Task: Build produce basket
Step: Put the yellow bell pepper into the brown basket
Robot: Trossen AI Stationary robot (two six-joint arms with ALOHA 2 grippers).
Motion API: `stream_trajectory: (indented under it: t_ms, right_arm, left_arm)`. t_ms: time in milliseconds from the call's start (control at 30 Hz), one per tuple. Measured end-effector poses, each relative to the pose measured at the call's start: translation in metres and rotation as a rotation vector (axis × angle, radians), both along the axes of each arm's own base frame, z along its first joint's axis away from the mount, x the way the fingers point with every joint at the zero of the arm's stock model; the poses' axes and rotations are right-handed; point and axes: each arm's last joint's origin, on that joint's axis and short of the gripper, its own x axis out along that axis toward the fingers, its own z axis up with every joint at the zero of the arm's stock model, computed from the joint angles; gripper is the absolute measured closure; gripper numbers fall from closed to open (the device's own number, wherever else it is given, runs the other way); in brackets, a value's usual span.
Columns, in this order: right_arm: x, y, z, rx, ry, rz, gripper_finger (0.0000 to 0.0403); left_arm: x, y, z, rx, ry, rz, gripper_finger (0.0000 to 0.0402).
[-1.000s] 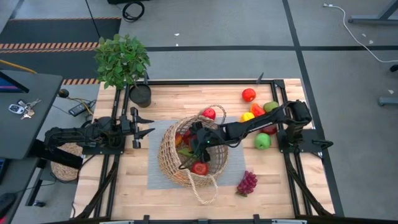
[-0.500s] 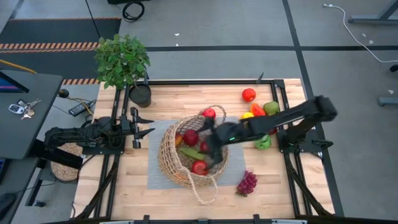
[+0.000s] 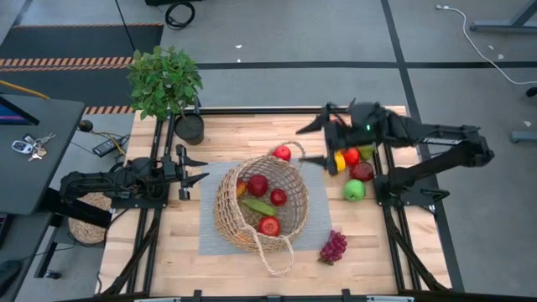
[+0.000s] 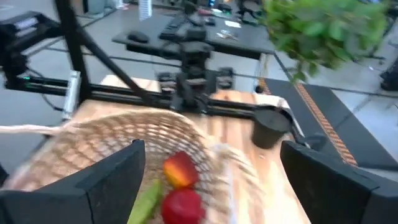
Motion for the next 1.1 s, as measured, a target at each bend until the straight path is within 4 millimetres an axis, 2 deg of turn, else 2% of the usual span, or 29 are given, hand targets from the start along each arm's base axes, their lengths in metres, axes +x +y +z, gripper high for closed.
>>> stream_trajectory:
  t_ms: [133,233,400,533,700,833,967,1100]
  right_arm:
    - [-0.01,-0.036,0.005,0.028,-0.073,-0.025,0.003]
    - [-0.008,-0.062,-0.002,0.045,-0.047,-0.105,0.0031]
    - [0.011,-0.098,-0.046,0.139,0.151,-0.198,0.0031]
    - [0.021,-0.116,-0.092,0.175,0.387,-0.286,0.0031]
    - [0.015,-0.127,-0.118,0.21,0.589,-0.347,0.0031]
    - [0.007,-0.128,-0.121,0.279,0.654,-0.408,0.0031]
    - [-0.004,-0.121,-0.134,0.376,0.688,-0.48,0.0031]
    - [-0.023,-0.108,-0.147,0.394,0.708,-0.597,0.0032]
  left_arm:
    - [0.0,0.0,0.0,0.0,0.001,0.0,0.0241]
    - [0.0,0.0,0.0,0.0,0.0,0.0,0.0241]
    - [0.0,0.0,0.0,0.0,0.0,0.0,0.0241]
    - [0.0,0.0,0.0,0.0,0.0,0.0,0.0241]
    - [0.0,0.0,0.0,0.0,0.0,0.0,0.0241]
    - [0.0,0.0,0.0,0.0,0.0,0.0,0.0241]
    - [0.0,0.0,0.0,0.0,0.0,0.0,0.0241]
    - [0.0,0.0,0.0,0.0,0.0,0.0,0.0241]
